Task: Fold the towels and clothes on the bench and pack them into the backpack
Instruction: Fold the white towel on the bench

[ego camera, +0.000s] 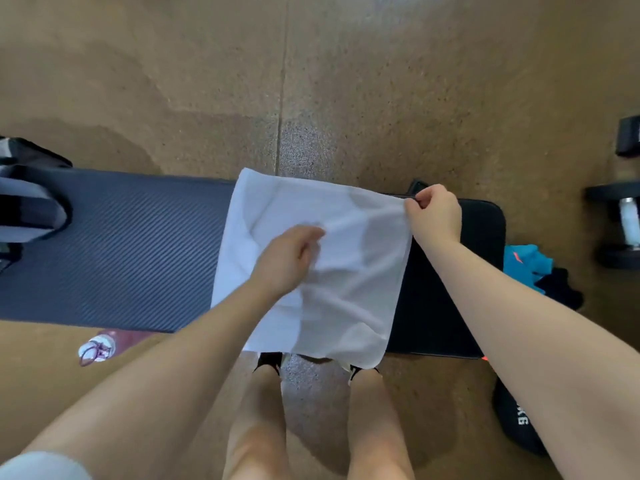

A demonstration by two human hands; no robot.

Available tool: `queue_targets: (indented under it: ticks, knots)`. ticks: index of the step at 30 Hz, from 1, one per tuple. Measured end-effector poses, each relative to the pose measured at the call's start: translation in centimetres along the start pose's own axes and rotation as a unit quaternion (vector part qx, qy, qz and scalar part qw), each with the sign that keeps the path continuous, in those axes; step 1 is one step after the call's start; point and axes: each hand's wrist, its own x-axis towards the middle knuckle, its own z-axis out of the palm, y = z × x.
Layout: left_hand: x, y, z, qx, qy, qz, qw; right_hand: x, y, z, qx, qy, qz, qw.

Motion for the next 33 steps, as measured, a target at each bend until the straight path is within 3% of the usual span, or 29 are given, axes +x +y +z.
queue_targets:
  ticks: [4,9,12,15,19,21,24,27,29,33]
  knots:
    - [5.3,-2.2,-3.7,0.220,0.089,0.018,0.971,-0.1,-0.3,0.2,-0.004,0.000,0.003,1.000]
    - [8.3,-4.2,-7.2,0.373,0.047,0.000,0.927,-0.6,-0.5,0.8,-0.034,-0.009,-0.003,0.999]
    - [8.2,-4.8,-8.9,0.373,0.078,0.031,0.924,-0.6,-1.3,0.4,-0.072,0.008,-0.027,0.997]
    - [8.8,-4.2,-10.4,0.341,0.128,0.040,0.930,0.4,-2.6,-0.5,-0.028,0.059,-0.030,0.997]
    - [9.4,-3.3,-10.5,0.299,0.133,0.069,0.942,0.6,-3.7,-0.6,0.034,0.094,-0.014,0.995]
    - [8.3,-4.0,-9.4,0.313,0.104,0.106,0.938,-1.0,-3.1,-0.1,0.042,0.062,-0.010,0.997]
    - [5.1,-5.9,-6.4,0.309,0.025,0.214,0.926,-4.6,-0.8,1.0,-0.029,-0.006,-0.077,0.997]
    - [1.7,-8.0,-3.0,0.305,-0.053,0.260,0.915,-8.2,2.0,2.5,-0.077,-0.085,-0.126,0.985]
    - [0.0,-9.4,-0.8,0.329,-0.059,0.294,0.895,-10.0,3.8,3.2,-0.085,-0.112,-0.155,0.978]
    - [-2.0,-11.2,2.0,0.376,-0.011,0.317,0.871,-12.7,6.9,3.8,-0.025,-0.087,-0.176,0.980]
